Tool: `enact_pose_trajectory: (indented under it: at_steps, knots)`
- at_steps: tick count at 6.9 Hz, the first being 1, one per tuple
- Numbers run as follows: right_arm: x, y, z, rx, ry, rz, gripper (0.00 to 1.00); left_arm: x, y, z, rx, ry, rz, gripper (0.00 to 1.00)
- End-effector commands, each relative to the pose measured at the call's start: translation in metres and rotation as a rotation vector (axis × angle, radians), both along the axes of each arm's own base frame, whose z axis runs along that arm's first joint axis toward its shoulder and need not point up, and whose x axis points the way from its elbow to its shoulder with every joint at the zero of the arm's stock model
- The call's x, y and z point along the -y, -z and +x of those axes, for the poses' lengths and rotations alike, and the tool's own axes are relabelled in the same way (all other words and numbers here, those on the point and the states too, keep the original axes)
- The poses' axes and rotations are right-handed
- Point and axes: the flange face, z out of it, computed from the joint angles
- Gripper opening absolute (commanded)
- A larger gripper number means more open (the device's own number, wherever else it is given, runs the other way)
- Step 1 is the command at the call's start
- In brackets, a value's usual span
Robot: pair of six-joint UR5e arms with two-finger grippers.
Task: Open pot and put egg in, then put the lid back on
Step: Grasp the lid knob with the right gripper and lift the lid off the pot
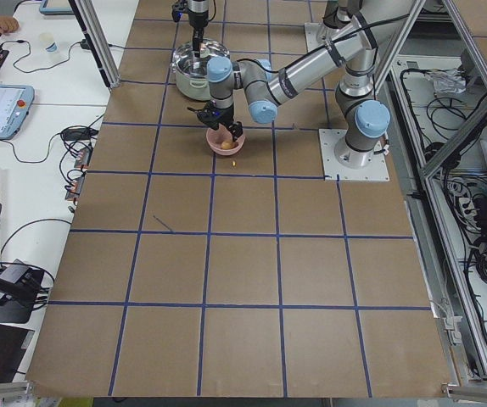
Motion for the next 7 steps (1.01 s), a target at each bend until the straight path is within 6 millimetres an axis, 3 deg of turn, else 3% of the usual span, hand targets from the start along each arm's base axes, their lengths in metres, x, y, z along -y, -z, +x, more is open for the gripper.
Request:
enact_pose_trajectory:
  at_steps: [1,2,3,4,5,6,7]
  knots:
    - [-0.002,0.003,-0.001,-0.007,-0.004,0.017,0.2,-0.001,0.001,0.0,-0.003,0.138,0.003,1.0]
    - [-0.003,0.005,-0.001,-0.009,-0.017,0.021,0.06,0.0,0.003,0.0,-0.007,0.192,0.004,1.0]
    - [-0.006,-0.008,-0.003,-0.005,-0.018,0.005,0.04,0.002,0.006,0.001,-0.007,0.212,0.001,0.99]
    - [-0.021,-0.054,-0.01,0.0,-0.02,-0.009,0.04,0.005,0.018,0.001,-0.006,0.268,-0.008,0.97]
    - [-0.044,-0.115,-0.026,0.003,-0.024,-0.021,0.03,0.007,0.026,0.002,0.005,0.304,-0.039,0.96]
    - [-0.067,-0.148,-0.051,-0.011,-0.037,-0.004,0.02,0.001,0.032,0.001,0.0,0.327,-0.033,0.96]
    - [-0.075,-0.153,-0.092,-0.029,0.016,0.041,0.02,-0.002,0.035,0.001,0.007,0.358,-0.051,0.96]
